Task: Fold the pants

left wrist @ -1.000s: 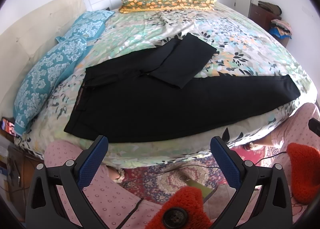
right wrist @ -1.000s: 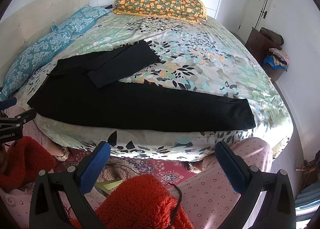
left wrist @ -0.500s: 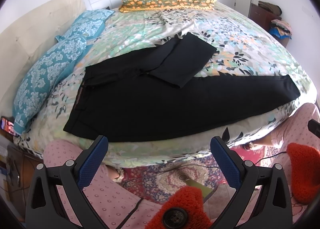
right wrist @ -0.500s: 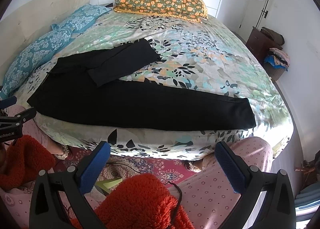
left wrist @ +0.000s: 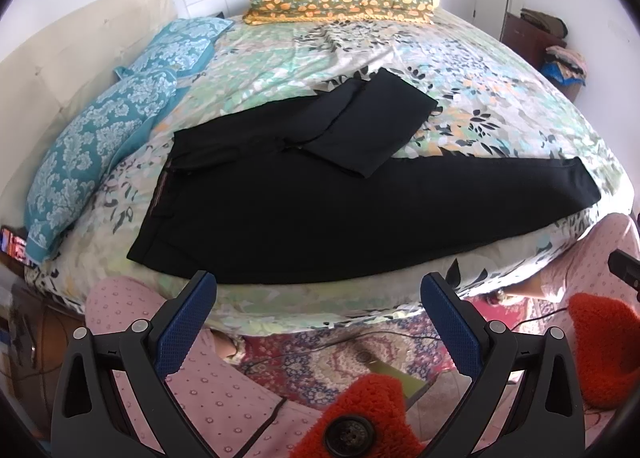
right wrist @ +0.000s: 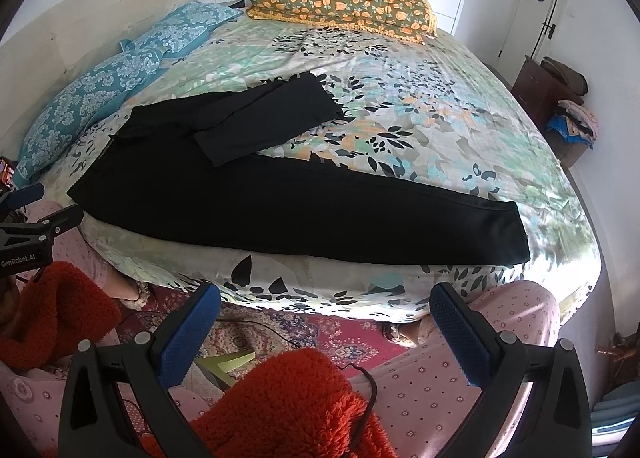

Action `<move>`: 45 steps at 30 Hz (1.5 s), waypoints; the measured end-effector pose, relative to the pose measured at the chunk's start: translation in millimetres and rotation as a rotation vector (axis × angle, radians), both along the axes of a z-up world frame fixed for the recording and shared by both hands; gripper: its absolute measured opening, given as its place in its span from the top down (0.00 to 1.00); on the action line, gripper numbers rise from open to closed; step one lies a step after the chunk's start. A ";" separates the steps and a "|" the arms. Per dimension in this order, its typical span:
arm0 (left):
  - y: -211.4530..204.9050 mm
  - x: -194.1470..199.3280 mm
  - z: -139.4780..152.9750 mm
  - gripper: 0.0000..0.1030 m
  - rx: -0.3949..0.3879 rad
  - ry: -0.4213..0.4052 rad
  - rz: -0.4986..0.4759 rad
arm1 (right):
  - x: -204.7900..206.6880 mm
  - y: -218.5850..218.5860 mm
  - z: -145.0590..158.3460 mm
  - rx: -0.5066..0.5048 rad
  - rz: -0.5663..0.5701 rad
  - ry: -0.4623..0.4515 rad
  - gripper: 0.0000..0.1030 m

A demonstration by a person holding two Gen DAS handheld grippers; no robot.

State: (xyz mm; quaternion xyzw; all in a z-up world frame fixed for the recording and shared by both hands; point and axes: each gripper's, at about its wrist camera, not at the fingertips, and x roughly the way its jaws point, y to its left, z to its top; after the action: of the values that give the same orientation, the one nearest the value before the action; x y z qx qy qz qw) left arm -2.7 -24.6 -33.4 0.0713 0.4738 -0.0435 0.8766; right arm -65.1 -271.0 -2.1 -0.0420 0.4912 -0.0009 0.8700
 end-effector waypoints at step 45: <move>108.3 103.4 -103.3 0.01 -0.032 -0.003 0.335 | 326.5 190.0 -171.5 0.042 0.505 0.203 0.84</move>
State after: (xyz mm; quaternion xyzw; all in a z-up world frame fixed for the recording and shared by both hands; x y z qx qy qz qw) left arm 100.7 83.7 -136.7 -0.0224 0.4769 0.0957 0.8735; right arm 261.4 -81.0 -173.6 -0.1451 0.5497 0.2303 0.7898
